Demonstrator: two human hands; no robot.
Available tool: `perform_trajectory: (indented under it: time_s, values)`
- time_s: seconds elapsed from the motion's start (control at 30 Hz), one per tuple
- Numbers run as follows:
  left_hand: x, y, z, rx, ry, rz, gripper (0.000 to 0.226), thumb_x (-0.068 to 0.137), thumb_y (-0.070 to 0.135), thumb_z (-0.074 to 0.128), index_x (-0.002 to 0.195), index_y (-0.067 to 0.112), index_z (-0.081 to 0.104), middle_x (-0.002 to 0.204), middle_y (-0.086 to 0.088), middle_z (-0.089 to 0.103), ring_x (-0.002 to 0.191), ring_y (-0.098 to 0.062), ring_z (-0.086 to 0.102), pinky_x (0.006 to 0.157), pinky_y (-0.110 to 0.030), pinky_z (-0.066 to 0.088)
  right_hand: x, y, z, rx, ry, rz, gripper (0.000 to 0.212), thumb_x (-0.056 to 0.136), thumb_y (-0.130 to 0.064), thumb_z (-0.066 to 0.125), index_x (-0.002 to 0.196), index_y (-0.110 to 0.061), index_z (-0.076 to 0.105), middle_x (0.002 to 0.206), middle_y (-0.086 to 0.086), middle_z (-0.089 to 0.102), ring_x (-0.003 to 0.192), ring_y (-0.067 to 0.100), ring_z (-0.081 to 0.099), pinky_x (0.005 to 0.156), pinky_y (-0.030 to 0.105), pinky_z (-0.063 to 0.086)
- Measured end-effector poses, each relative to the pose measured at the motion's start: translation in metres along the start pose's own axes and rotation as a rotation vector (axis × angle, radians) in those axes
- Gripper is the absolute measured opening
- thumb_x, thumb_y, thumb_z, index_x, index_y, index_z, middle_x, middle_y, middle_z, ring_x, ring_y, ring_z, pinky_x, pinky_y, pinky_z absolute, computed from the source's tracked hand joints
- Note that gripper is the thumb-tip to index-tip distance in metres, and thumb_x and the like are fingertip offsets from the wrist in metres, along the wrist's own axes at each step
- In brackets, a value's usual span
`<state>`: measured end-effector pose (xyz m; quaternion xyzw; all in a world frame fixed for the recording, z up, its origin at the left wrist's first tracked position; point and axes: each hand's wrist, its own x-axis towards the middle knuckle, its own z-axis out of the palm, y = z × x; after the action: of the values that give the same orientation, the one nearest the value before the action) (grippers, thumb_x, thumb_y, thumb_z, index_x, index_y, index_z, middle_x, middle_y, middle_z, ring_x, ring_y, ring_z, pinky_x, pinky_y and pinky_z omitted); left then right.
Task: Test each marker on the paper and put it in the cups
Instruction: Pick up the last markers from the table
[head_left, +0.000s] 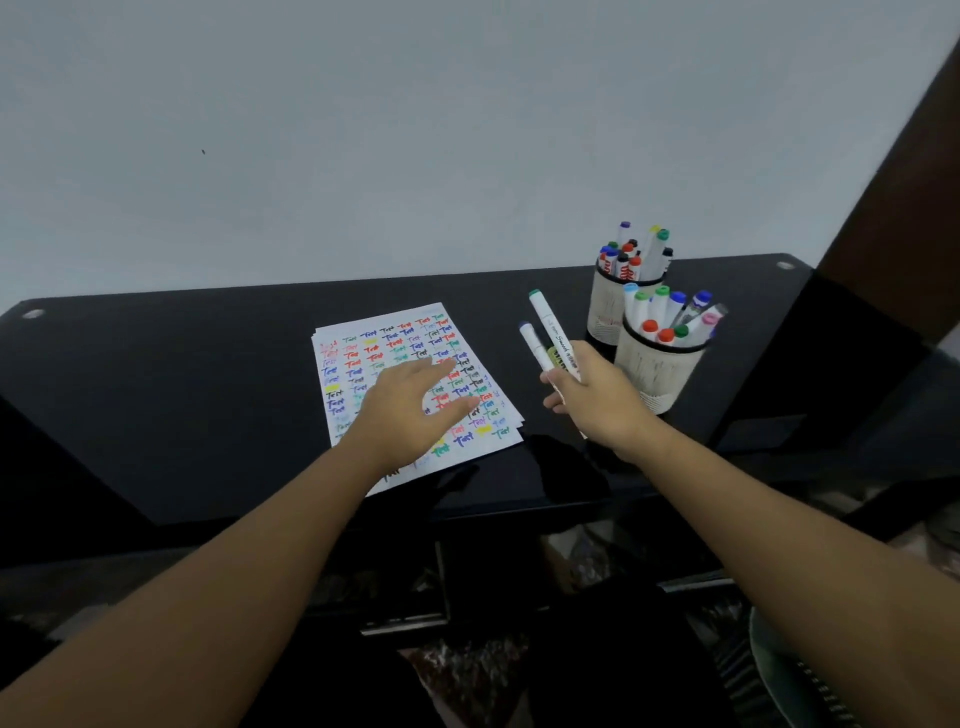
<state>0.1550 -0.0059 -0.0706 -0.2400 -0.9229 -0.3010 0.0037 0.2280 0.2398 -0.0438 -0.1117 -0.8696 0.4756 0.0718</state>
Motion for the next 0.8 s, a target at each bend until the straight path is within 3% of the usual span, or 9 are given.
perform_trajectory:
  time_s: [0.17, 0.3, 0.47, 0.67, 0.7, 0.77, 0.8]
  values:
    - [-0.016, 0.048, 0.018, -0.073, -0.094, 0.093, 0.071, 0.087, 0.076, 0.054, 0.148, 0.04, 0.048, 0.154, 0.012, 0.046, 0.145, -0.009, 0.033, 0.121, -0.039, 0.028, -0.051, 0.014, -0.035, 0.12, -0.024, 0.005, 0.025, 0.107, -0.022, 0.055, 0.132, -0.026, 0.055, 0.115, -0.001, 0.07, 0.099, 0.012, 0.074, 0.097, 0.039, 0.059]
    - [-0.029, 0.082, 0.033, -0.062, -0.135, 0.178, 0.066, 0.09, 0.071, 0.057, 0.147, 0.038, 0.051, 0.149, 0.008, 0.051, 0.138, -0.009, 0.043, 0.108, -0.025, 0.031, -0.091, 0.034, -0.063, 0.107, -0.006, 0.02, 0.033, 0.106, -0.022, 0.057, 0.139, -0.026, 0.057, 0.116, -0.002, 0.072, 0.098, 0.011, 0.075, 0.095, 0.037, 0.06]
    - [-0.034, 0.118, 0.061, -0.033, -0.263, 0.235, 0.074, 0.086, 0.078, 0.053, 0.149, 0.042, 0.046, 0.149, 0.003, 0.051, 0.139, -0.015, 0.044, 0.114, -0.041, 0.039, -0.133, 0.072, -0.094, 0.099, 0.075, 0.059, 0.027, 0.105, -0.017, 0.059, 0.126, -0.035, 0.06, 0.114, 0.0, 0.073, 0.094, 0.012, 0.076, 0.091, 0.031, 0.06]
    - [-0.035, 0.167, 0.106, 0.016, -0.404, 0.303, 0.075, 0.087, 0.074, 0.056, 0.152, 0.038, 0.042, 0.145, 0.0, 0.054, 0.135, -0.02, 0.047, 0.111, -0.036, 0.038, -0.169, 0.127, -0.127, 0.035, 0.194, 0.178, 0.027, 0.106, -0.019, 0.055, 0.125, -0.038, 0.058, 0.109, -0.002, 0.073, 0.093, 0.008, 0.074, 0.093, 0.037, 0.061]
    - [-0.035, 0.177, 0.113, 0.014, -0.426, 0.322, 0.075, 0.088, 0.073, 0.057, 0.152, 0.037, 0.043, 0.146, 0.0, 0.053, 0.136, -0.019, 0.046, 0.112, -0.036, 0.038, -0.176, 0.136, -0.133, 0.015, 0.217, 0.197, 0.027, 0.106, -0.02, 0.055, 0.126, -0.038, 0.057, 0.105, -0.003, 0.073, 0.09, 0.003, 0.073, 0.089, 0.032, 0.061]
    - [-0.034, 0.197, 0.128, 0.008, -0.457, 0.362, 0.075, 0.088, 0.072, 0.058, 0.152, 0.037, 0.043, 0.149, 0.001, 0.052, 0.139, -0.018, 0.045, 0.115, -0.038, 0.038, -0.19, 0.151, -0.144, -0.048, 0.255, 0.239, 0.026, 0.107, -0.021, 0.055, 0.127, -0.036, 0.055, 0.095, -0.005, 0.07, 0.075, -0.008, 0.067, 0.067, 0.015, 0.054]
    - [-0.034, 0.207, 0.135, 0.007, -0.466, 0.382, 0.074, 0.088, 0.072, 0.058, 0.152, 0.037, 0.044, 0.15, 0.001, 0.051, 0.14, -0.018, 0.044, 0.116, -0.04, 0.037, -0.197, 0.159, -0.149, -0.069, 0.268, 0.264, 0.025, 0.107, -0.021, 0.055, 0.128, -0.034, 0.055, 0.091, -0.005, 0.07, 0.069, -0.006, 0.065, 0.059, 0.016, 0.05]
